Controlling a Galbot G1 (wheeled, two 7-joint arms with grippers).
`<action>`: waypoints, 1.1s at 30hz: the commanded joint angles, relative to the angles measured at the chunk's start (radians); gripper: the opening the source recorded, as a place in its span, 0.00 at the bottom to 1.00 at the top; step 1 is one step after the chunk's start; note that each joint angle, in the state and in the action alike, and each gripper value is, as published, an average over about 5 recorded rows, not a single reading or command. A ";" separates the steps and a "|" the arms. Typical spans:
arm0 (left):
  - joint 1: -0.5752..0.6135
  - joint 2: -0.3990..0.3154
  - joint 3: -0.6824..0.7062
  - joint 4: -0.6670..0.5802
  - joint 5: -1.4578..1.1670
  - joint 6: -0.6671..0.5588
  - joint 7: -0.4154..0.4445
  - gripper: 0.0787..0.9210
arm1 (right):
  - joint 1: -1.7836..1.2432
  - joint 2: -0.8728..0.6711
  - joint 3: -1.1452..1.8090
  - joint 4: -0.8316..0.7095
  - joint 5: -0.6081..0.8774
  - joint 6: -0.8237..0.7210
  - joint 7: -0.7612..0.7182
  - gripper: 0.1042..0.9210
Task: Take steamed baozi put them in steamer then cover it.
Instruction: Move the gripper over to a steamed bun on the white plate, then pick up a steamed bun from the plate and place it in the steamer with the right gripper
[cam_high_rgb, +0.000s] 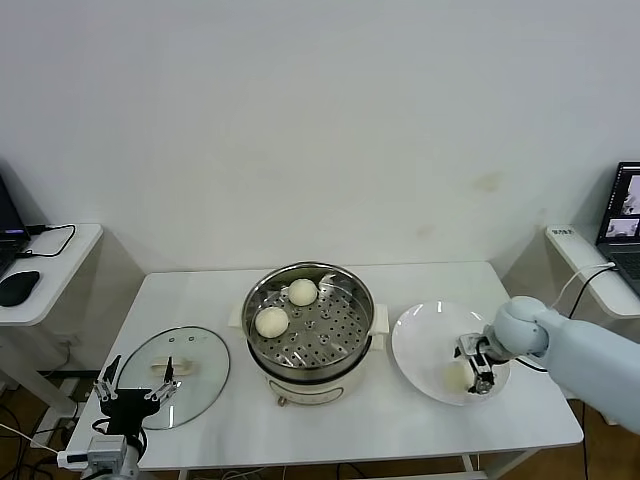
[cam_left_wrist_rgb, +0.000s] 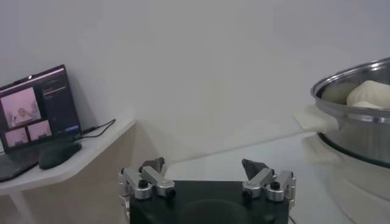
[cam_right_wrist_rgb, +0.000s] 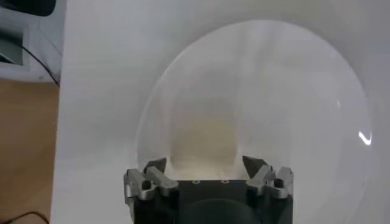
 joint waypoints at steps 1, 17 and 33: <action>0.000 -0.001 0.001 0.000 0.000 0.000 0.000 0.88 | -0.011 0.019 0.009 -0.014 -0.006 -0.002 0.006 0.73; -0.006 0.002 0.004 -0.004 -0.002 0.001 0.000 0.88 | 0.172 -0.063 -0.032 0.077 0.093 -0.020 -0.029 0.55; -0.013 0.017 0.010 -0.014 -0.005 0.003 0.002 0.88 | 0.766 0.175 -0.297 0.033 0.367 -0.014 0.002 0.57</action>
